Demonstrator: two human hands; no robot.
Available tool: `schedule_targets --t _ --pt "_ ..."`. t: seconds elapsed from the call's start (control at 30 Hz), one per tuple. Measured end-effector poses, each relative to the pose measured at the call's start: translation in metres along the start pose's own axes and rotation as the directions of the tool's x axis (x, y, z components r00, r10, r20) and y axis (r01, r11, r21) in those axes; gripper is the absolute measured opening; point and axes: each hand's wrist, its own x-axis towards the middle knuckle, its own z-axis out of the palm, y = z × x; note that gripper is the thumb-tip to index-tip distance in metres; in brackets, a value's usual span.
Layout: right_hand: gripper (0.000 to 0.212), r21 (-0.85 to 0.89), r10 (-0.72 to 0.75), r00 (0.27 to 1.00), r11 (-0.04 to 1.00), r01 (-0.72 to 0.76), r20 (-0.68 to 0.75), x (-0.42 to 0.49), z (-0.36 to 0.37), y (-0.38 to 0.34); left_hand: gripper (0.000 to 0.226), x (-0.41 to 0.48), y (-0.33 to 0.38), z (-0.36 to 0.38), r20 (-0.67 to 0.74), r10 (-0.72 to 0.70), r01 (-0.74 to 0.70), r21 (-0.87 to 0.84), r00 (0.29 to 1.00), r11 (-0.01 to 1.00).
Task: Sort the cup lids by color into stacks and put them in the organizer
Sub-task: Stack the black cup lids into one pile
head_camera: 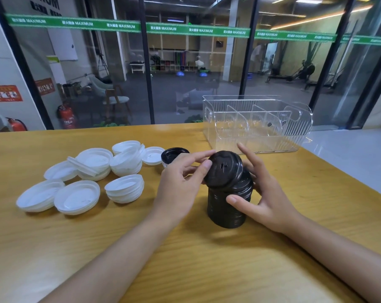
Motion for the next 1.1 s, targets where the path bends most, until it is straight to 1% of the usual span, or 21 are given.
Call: schedule_targets --t 0.1,0.17,0.23,0.27,0.37,0.4,0.47,0.57,0.67,0.8,0.9,0.97,1.1 --pt "0.086 -0.010 -0.005 1.000 1.000 0.005 -0.001 0.000 0.000 -0.001 0.025 -0.003 0.003 0.002 0.007 0.005 -0.006 0.033 1.000 0.999" --pt "0.078 -0.033 -0.018 1.000 0.999 0.018 -0.006 0.000 0.000 -0.002 0.019 -0.004 0.007 0.004 -0.009 -0.007 0.007 0.031 1.000 0.999" --pt "0.074 -0.039 -0.023 1.000 0.999 0.023 -0.009 0.001 0.000 -0.002 0.014 -0.007 0.009 0.003 -0.001 0.000 0.000 0.044 1.000 0.999" --pt "0.073 -0.038 -0.026 1.000 0.999 0.025 -0.010 0.001 0.000 -0.002 0.020 -0.009 0.011 0.003 0.016 0.007 -0.008 0.056 1.000 0.998" --pt "0.070 -0.029 -0.029 0.999 0.999 0.029 -0.015 0.001 0.000 -0.002 0.050 -0.012 0.014 0.001 0.068 0.016 -0.023 0.100 0.998 0.995" --pt "0.070 -0.024 -0.027 1.000 0.999 0.027 -0.016 0.001 0.000 -0.002 0.056 -0.012 0.014 0.000 0.081 0.020 -0.030 0.122 0.997 0.992" --pt "0.072 -0.014 -0.019 1.000 1.000 0.019 -0.018 0.000 0.000 -0.002 0.057 -0.011 0.013 -0.001 0.090 0.033 -0.048 0.171 0.995 0.984" --pt "0.082 -0.007 -0.002 1.000 1.000 0.002 -0.015 0.001 0.000 -0.002 0.051 -0.010 0.012 -0.003 0.105 0.053 -0.076 0.234 0.993 0.969" --pt "0.085 0.005 0.011 1.000 1.000 -0.011 -0.006 0.001 -0.001 -0.002 0.047 -0.011 0.013 -0.002 0.169 0.095 -0.119 0.141 0.981 0.983" --pt "0.073 -0.016 -0.003 1.000 1.000 0.002 -0.020 0.000 -0.001 -0.002 0.045 -0.011 0.010 -0.001 0.192 0.126 -0.139 0.058 0.973 0.989" --pt "0.068 -0.009 -0.005 0.999 1.000 0.005 -0.035 0.001 0.000 -0.002 0.044 -0.011 0.009 0.000 0.192 0.094 -0.105 0.047 0.977 0.993" --pt "0.067 -0.009 -0.005 0.999 1.000 0.004 -0.035 0.001 0.001 -0.003 0.049 -0.012 0.011 0.003 0.164 0.074 -0.083 0.044 0.984 0.996" --pt "0.072 -0.011 0.005 1.000 1.000 -0.005 -0.029 0.000 0.001 -0.003 0.051 -0.010 0.012 0.003 0.106 0.066 -0.076 0.096 0.992 0.992"
